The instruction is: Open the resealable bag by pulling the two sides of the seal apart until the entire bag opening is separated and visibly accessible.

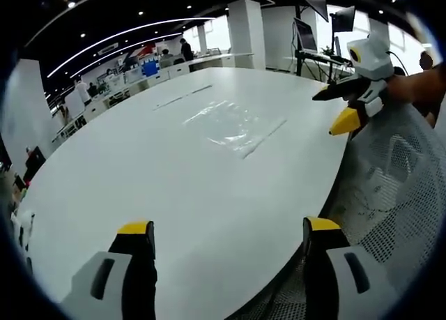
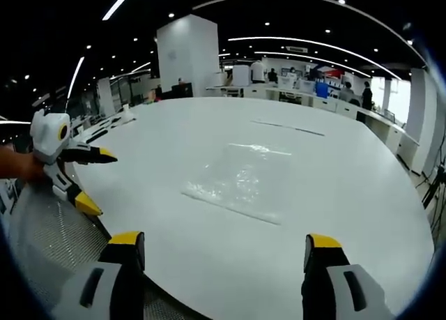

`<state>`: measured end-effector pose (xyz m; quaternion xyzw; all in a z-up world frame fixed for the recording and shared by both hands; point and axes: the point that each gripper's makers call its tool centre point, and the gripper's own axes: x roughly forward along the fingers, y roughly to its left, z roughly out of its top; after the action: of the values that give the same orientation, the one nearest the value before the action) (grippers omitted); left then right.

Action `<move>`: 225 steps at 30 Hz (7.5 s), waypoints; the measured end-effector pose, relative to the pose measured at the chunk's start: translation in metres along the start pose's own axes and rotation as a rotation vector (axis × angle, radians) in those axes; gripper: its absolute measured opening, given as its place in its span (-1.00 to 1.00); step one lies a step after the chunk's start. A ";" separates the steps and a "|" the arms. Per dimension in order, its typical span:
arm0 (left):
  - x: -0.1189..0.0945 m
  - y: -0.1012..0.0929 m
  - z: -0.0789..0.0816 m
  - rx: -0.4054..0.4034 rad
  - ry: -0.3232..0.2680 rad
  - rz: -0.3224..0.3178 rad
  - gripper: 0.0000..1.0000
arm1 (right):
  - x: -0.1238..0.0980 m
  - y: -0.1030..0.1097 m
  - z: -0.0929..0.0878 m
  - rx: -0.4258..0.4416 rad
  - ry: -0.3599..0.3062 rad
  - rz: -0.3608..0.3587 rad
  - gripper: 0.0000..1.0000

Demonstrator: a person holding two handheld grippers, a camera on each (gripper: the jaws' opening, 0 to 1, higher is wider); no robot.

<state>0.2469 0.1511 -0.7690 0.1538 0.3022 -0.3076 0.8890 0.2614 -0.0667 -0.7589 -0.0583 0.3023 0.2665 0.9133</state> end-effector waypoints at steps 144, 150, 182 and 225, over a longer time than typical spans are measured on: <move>0.018 -0.013 0.039 0.054 0.018 -0.166 0.93 | 0.072 0.000 -0.018 -0.786 0.386 0.442 -1.00; 0.020 -0.013 0.040 0.095 0.025 -0.174 0.81 | 0.066 0.008 -0.012 -0.851 0.370 0.481 -1.00; 0.034 -0.031 0.058 0.344 0.029 -0.255 0.42 | 0.018 0.021 0.013 -0.921 0.380 0.594 -1.00; 0.046 -0.034 0.077 0.528 0.002 -0.278 -0.96 | 0.005 0.034 0.026 -0.832 0.396 0.624 -1.00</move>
<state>0.2878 0.0689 -0.7413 0.3371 0.2307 -0.4941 0.7675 0.2604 -0.0291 -0.7389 -0.3706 0.3405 0.6052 0.6168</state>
